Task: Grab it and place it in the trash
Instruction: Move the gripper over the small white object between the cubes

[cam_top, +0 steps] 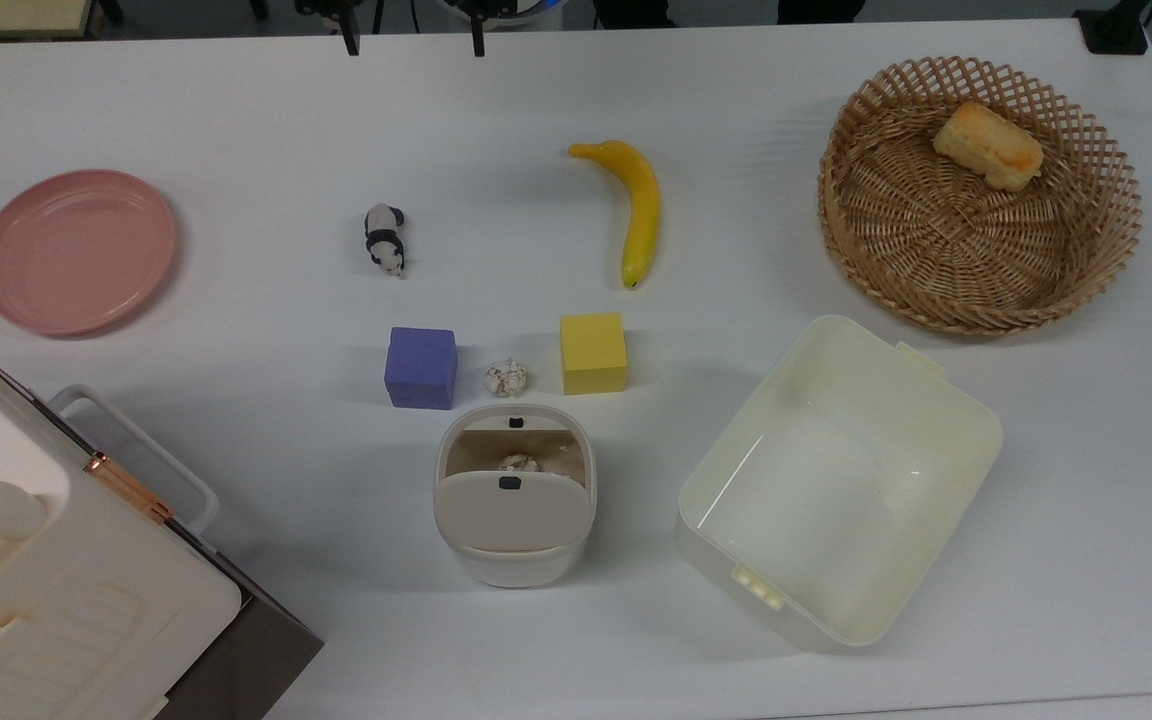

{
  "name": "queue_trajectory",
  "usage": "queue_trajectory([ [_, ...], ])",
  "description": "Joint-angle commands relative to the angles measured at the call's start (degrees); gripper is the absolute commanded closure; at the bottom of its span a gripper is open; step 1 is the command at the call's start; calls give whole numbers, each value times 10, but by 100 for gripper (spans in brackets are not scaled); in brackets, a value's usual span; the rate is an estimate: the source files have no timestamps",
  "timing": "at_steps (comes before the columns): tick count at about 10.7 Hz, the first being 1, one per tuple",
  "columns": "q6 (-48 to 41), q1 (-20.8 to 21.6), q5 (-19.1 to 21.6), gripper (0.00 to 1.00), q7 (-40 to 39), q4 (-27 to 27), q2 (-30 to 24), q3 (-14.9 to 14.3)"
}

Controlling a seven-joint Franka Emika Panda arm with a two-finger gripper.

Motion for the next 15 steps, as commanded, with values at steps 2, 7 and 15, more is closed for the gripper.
queue_trajectory([
  [2, -12, 2, -7, 0, 4, -12, -17, -2],
  [7, -6, 2, -6, 0, 4, -11, -14, -2],
  [15, 37, 6, -9, 0, 33, -10, 18, 3],
])
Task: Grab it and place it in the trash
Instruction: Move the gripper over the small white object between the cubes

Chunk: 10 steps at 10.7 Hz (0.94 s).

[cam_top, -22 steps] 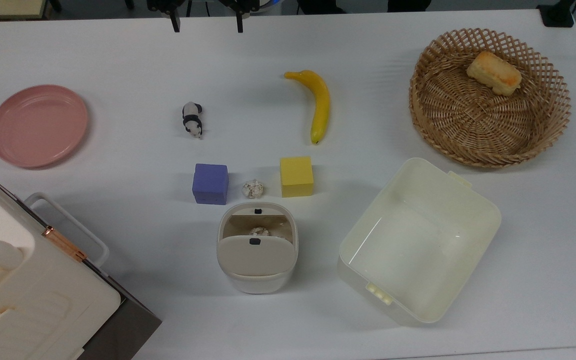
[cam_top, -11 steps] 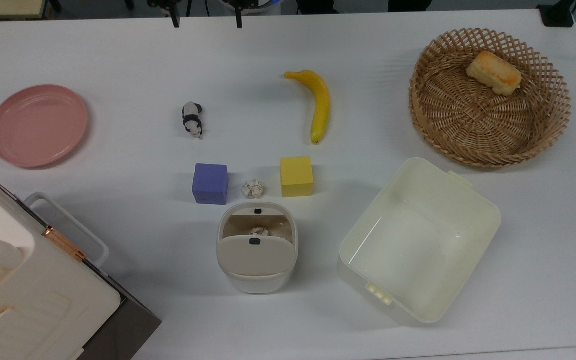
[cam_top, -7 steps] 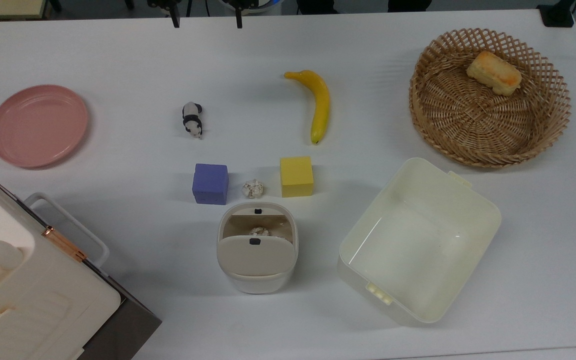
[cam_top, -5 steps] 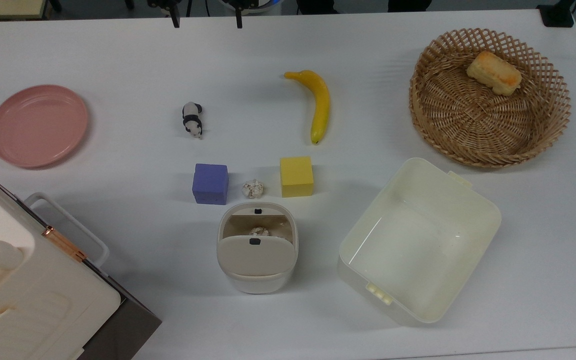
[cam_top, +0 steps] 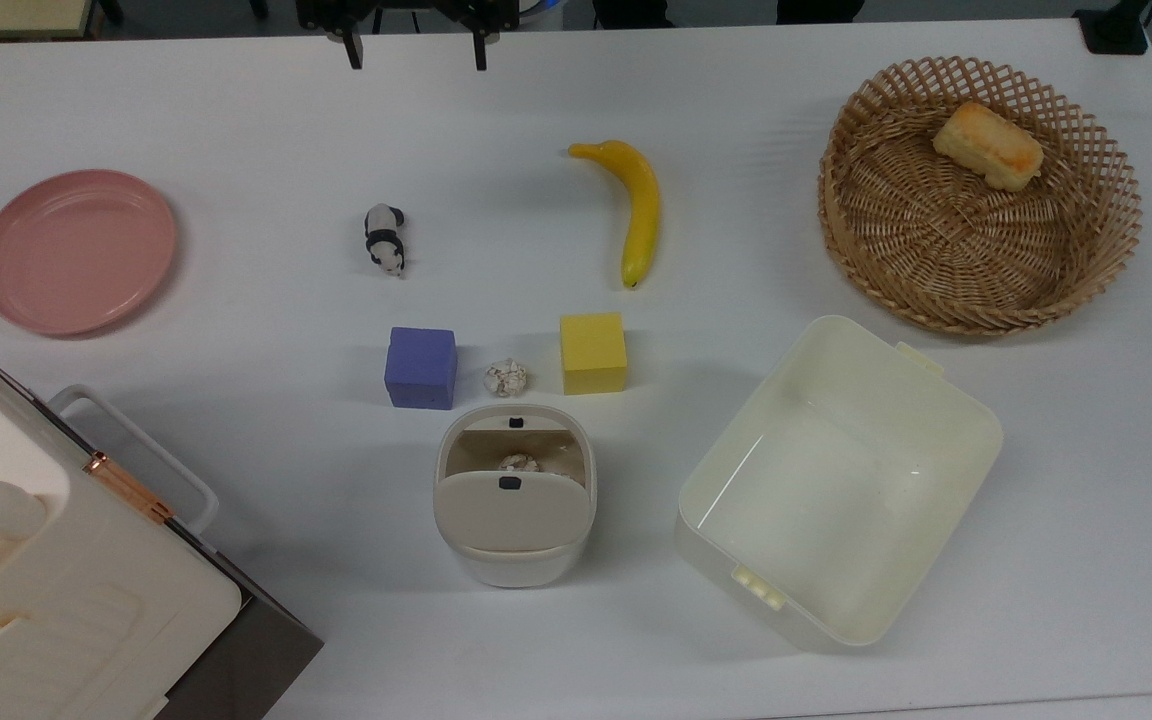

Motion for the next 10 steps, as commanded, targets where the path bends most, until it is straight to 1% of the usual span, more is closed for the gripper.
queue_trajectory([
  [1, 46, 8, -9, 0, 56, -8, 14, 3],
  [4, 88, 15, -8, 0, 191, -8, 34, 5],
  [6, 125, 17, -7, 0, 288, -8, 61, 5],
  [10, 199, 31, -7, 0, 460, -14, 139, 5],
])
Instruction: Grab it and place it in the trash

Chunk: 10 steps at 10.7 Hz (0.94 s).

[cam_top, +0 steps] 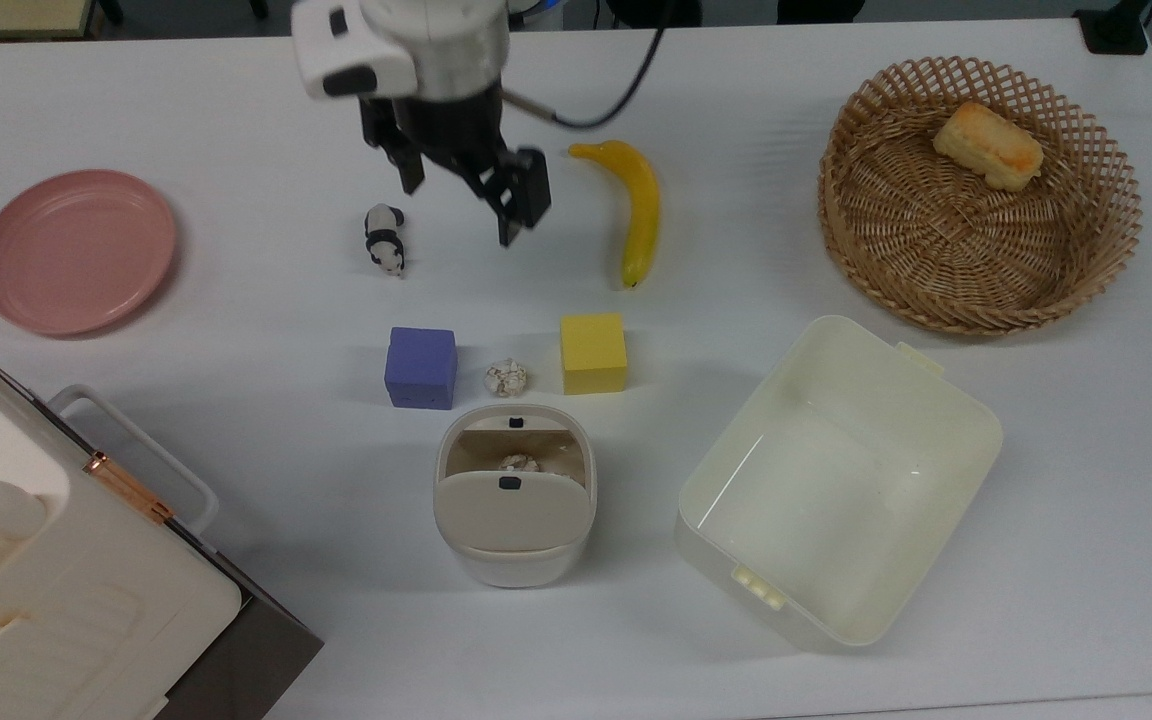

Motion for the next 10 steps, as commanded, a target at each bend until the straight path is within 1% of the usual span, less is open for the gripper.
queue_trajectory([
  [1, 72, 19, -8, 0, 145, -11, 60, -1],
  [2, 96, 20, -9, 0, 181, -13, 80, -1],
  [3, 117, 19, -9, 0, 199, -13, 100, -1],
  [6, 221, 26, -12, 0, 248, -49, 134, -1],
  [10, 248, 30, -20, 0, 257, -52, 154, -1],
])
